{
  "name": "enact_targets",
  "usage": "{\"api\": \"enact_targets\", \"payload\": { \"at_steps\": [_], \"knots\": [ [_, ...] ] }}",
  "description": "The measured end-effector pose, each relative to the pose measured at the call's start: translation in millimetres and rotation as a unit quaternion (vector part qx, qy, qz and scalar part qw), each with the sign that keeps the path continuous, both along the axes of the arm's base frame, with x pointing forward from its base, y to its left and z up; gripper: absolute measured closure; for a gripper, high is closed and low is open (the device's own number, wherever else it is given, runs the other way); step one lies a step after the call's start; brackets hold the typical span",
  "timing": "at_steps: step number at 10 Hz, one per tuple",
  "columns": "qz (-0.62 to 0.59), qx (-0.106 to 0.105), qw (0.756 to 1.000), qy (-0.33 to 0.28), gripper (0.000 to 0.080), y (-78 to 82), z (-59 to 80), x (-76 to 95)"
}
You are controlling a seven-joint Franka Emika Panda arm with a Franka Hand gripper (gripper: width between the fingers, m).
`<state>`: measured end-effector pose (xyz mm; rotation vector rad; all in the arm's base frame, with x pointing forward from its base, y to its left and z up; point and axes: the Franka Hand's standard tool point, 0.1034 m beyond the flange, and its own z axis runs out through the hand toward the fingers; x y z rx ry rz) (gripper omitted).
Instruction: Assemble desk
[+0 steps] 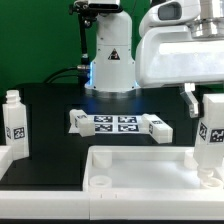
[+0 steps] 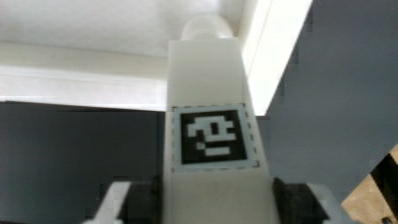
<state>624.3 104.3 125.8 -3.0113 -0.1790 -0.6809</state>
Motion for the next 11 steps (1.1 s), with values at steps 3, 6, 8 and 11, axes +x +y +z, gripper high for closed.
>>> {"api": "enact_targets", "payload": {
  "at_steps": [3, 6, 8, 11],
  "knots": [
    [0.0, 0.0, 1.0, -0.009, 0.0514, 2.3, -0.4, 7.2],
    [0.004, 0.0, 1.0, -0.006, 0.0514, 8.9, -11.3, 4.9],
    [0.005, -0.001, 1.0, -0.004, 0.0514, 9.0, -14.1, 3.7],
    [0.005, -0.002, 1.0, -0.01, 0.0514, 9.4, -18.5, 1.8]
  ]
}}
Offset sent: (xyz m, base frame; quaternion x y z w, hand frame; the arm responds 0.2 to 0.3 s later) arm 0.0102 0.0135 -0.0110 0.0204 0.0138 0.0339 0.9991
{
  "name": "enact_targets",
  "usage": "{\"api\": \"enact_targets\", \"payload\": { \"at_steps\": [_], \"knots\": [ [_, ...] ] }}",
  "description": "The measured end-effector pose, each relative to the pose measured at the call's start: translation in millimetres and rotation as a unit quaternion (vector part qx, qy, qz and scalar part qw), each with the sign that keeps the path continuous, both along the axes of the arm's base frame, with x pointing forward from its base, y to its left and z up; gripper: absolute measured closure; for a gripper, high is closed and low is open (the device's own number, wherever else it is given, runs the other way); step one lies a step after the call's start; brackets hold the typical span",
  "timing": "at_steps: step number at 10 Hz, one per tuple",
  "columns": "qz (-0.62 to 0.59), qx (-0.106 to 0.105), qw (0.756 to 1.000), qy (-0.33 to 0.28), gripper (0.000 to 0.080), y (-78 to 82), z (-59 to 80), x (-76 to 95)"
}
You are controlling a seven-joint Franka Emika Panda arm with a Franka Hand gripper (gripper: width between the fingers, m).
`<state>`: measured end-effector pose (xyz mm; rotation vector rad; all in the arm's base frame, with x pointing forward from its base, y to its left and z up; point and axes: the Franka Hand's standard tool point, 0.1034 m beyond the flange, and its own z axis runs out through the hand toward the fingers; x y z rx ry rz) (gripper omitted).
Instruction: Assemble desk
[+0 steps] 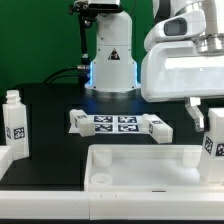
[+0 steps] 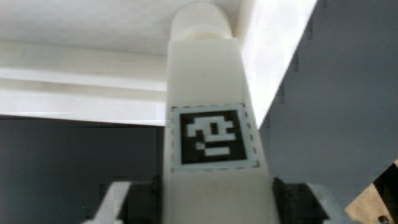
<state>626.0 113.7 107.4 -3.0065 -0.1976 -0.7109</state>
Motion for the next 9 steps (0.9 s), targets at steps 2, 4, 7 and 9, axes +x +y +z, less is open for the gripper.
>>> {"api": "enact_targets", "payload": {
  "at_steps": [2, 4, 7, 9],
  "knots": [
    [0.0, 0.0, 1.0, 0.0, 0.0514, -0.3, 0.1, 0.2],
    [0.0, 0.0, 1.0, 0.0, 0.0229, -0.4, 0.0, 0.2],
    [-0.003, 0.004, 0.999, 0.036, 0.0154, -6.0, 13.4, 8.0],
    [-0.009, 0.011, 0.992, 0.127, 0.0151, -3.8, 7.9, 5.1]
  ]
}}
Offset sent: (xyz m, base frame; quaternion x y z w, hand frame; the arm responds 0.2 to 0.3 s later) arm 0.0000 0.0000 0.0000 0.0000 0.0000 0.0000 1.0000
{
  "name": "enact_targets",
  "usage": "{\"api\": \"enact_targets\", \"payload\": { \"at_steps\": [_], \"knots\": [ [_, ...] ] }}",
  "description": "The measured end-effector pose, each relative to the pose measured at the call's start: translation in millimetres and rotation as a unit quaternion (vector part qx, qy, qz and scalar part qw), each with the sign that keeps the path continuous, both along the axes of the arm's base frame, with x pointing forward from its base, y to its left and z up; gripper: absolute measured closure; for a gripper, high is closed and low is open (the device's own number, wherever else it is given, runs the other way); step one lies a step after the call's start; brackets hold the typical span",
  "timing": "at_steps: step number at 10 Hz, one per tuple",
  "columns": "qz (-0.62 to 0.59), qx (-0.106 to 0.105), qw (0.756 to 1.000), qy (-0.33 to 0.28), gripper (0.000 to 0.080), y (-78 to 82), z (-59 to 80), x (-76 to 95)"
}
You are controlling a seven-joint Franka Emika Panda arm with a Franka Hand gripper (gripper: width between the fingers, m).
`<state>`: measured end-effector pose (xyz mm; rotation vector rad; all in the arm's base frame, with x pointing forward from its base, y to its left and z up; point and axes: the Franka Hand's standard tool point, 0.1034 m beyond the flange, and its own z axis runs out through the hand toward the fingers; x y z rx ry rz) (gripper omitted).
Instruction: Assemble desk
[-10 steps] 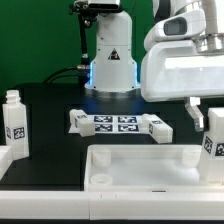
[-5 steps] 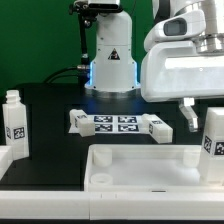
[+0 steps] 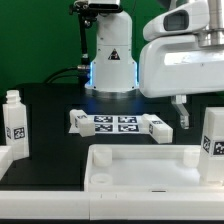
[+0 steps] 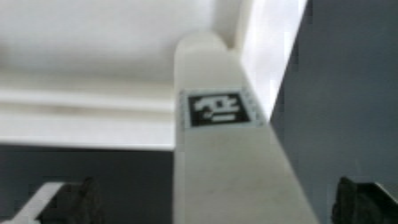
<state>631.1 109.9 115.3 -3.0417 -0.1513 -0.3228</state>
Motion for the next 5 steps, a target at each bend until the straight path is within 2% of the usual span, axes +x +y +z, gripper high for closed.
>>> {"api": "enact_targets", "payload": {
  "at_steps": [3, 4, 5],
  "knots": [
    [-0.007, 0.003, 0.991, 0.131, 0.015, 11.3, -10.4, -2.9],
    [0.003, -0.004, 0.987, 0.161, 0.015, 13.2, -7.1, -1.4],
    [-0.005, -0.003, 0.987, 0.159, 0.015, 15.2, -4.2, 3.5]
  ]
}}
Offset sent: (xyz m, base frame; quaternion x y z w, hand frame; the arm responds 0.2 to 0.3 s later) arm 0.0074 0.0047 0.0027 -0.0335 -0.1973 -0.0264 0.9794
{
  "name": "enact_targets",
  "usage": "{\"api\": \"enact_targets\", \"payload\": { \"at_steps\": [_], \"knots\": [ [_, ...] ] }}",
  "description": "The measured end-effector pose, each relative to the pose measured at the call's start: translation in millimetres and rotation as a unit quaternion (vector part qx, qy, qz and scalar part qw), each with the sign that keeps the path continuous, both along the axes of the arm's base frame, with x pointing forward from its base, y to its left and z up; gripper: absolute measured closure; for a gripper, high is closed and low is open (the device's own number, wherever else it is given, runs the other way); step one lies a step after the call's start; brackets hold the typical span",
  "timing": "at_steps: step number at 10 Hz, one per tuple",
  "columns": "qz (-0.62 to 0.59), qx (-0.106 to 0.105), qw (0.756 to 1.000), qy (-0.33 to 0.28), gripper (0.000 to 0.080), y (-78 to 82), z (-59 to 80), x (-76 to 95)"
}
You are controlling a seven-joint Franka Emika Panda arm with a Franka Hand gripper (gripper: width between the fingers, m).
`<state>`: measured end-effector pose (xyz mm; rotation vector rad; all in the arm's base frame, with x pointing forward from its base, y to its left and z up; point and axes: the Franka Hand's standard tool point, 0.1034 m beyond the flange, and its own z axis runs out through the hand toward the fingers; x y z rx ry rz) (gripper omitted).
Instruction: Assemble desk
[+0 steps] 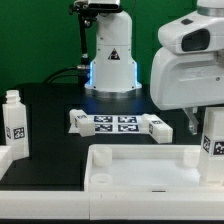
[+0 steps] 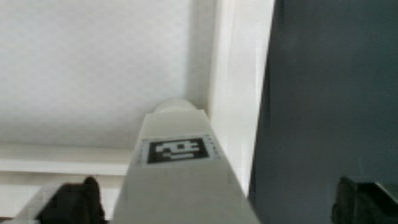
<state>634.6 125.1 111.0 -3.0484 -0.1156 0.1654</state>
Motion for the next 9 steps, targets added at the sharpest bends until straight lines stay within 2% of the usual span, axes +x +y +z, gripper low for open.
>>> {"api": "enact_targets", "payload": {
  "at_steps": [1, 2, 3, 4, 7, 8, 9],
  "knots": [
    [-0.004, -0.001, 1.0, 0.0, 0.0285, -0.9, -1.3, -0.6],
    [-0.005, -0.001, 1.0, 0.001, 0.0285, -1.2, -1.5, -0.7],
    [-0.025, -0.004, 1.0, 0.002, 0.0429, -2.5, -1.4, -0.2],
    [-0.06, -0.012, 0.998, 0.004, 0.0499, -7.9, -2.1, 0.3],
    [-0.194, -0.027, 0.981, -0.016, 0.0505, -6.5, -4.0, -5.8],
    [-0.243, -0.03, 0.969, -0.026, 0.0505, -7.0, -4.4, -7.9],
    [-0.317, -0.034, 0.947, -0.03, 0.0509, -6.3, -4.7, -7.2]
  ]
}}
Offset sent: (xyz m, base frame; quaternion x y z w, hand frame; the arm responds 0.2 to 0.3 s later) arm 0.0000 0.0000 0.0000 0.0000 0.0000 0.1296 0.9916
